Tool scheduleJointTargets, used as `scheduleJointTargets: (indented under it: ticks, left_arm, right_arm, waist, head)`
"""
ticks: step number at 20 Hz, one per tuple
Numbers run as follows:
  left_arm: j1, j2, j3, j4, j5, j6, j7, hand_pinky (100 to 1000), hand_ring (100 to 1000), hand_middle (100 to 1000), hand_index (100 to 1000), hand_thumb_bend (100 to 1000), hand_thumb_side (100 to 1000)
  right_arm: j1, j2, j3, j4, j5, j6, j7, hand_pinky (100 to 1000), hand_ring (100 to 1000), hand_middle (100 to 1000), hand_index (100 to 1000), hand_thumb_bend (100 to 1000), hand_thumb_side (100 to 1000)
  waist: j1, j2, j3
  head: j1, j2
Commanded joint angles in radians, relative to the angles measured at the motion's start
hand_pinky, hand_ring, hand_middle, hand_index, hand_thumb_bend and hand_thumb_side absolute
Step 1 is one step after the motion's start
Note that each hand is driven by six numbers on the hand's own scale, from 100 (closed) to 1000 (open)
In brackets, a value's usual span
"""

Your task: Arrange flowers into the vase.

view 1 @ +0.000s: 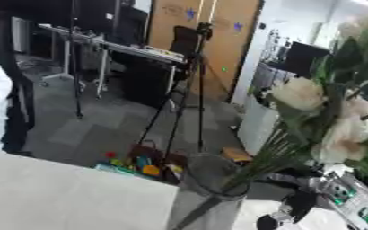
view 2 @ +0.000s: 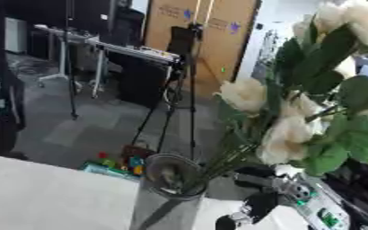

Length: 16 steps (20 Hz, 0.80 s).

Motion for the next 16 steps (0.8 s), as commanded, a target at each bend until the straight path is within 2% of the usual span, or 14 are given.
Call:
scheduleJointTargets:
  ticks: [1,11,12,13,16]
  left_arm:
    - [-0.015,0.018,-0.006,-0.017,-0.006,-0.004,0.000,699,671,874,928,326,997]
    - [-0.015,0.030,-0.006,-0.017,-0.008,-0.007,0.001,700,671,875,928,325,996]
    - [-0.016,0.030,-0.007,-0.017,-0.007,-0.009,0.002,699,674,876,928,334,985]
    - [-0.013,0.032,-0.004,-0.017,-0.006,-0.009,0.005,699,674,876,928,335,985]
    - [-0.007,0.033,0.002,-0.017,-0.004,-0.007,0.010,699,676,877,930,342,977]
  right_arm:
    - [-0.005,-0.057,-0.022,-0.008,-0.016,-0.331,0.331,1000,1000,1000,1000,696,877]
    - [0.058,-0.093,-0.054,-0.014,-0.041,-0.331,0.331,1000,1000,1000,1000,694,878]
    - [0.064,-0.099,-0.060,-0.010,-0.045,-0.331,0.331,1000,1000,1000,1000,758,882]
    - [0.079,-0.108,-0.066,-0.007,-0.054,-0.331,0.331,1000,1000,1000,1000,682,885]
    - [0.137,-0.138,-0.082,-0.025,-0.090,-0.331,0.331,1000,1000,1000,1000,675,880]
  waist:
    - [0.010,-0.019,0.000]
    - [0.010,-0.024,0.005]
    - [0.013,-0.030,0.000]
    - [0.021,-0.040,-0.011]
    - [0.044,-0.067,-0.030]
  head:
    - [-0.004,0.000]
    - [-0.009,0.027]
    - [-0.010,0.046]
    - [-0.009,0.068]
    - [-0.005,0.110]
